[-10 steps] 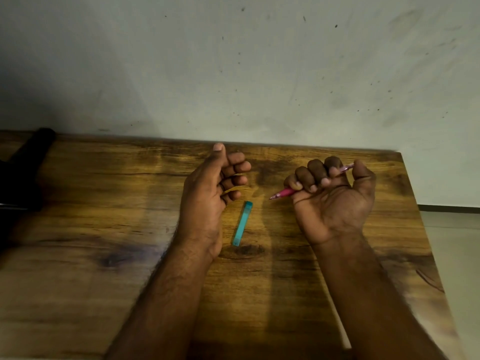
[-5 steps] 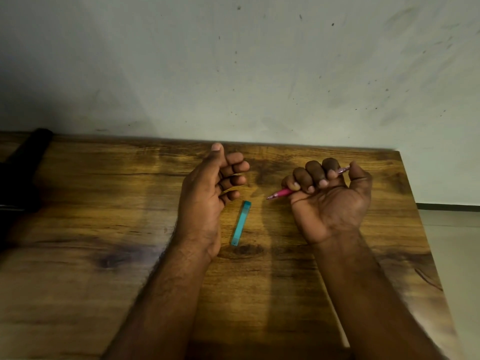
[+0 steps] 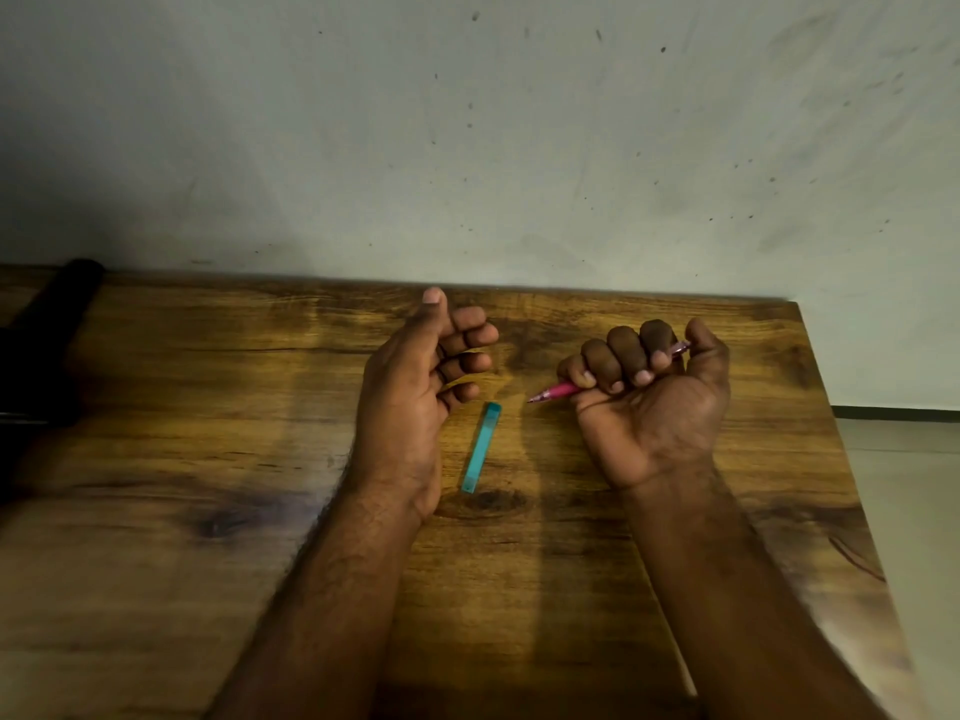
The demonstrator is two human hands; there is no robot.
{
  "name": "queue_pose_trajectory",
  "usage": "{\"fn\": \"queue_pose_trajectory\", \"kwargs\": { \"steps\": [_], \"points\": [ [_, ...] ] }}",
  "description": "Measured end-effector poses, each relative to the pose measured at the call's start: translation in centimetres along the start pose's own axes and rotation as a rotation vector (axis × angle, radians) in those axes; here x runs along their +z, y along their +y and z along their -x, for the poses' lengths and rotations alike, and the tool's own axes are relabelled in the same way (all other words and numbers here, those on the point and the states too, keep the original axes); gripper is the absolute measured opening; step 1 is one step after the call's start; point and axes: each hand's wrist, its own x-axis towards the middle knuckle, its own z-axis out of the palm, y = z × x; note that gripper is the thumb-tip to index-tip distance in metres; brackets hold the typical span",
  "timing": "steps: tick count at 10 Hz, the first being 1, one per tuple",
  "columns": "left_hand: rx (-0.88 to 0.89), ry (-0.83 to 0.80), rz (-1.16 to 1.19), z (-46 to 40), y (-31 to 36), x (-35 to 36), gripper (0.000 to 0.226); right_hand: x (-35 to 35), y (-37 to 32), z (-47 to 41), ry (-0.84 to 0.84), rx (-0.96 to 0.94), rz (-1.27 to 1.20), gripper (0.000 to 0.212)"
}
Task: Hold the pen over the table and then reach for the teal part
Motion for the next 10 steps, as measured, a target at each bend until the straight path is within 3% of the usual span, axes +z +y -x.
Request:
{"fn": "queue_pose_trajectory", "kwargs": {
  "steps": [10],
  "points": [
    [-0.004,0.007,0.000,-0.03,-0.06,0.06,0.043,0.14,0.13,0.01,0.024,0.021,0.042,0.051]
  ]
}}
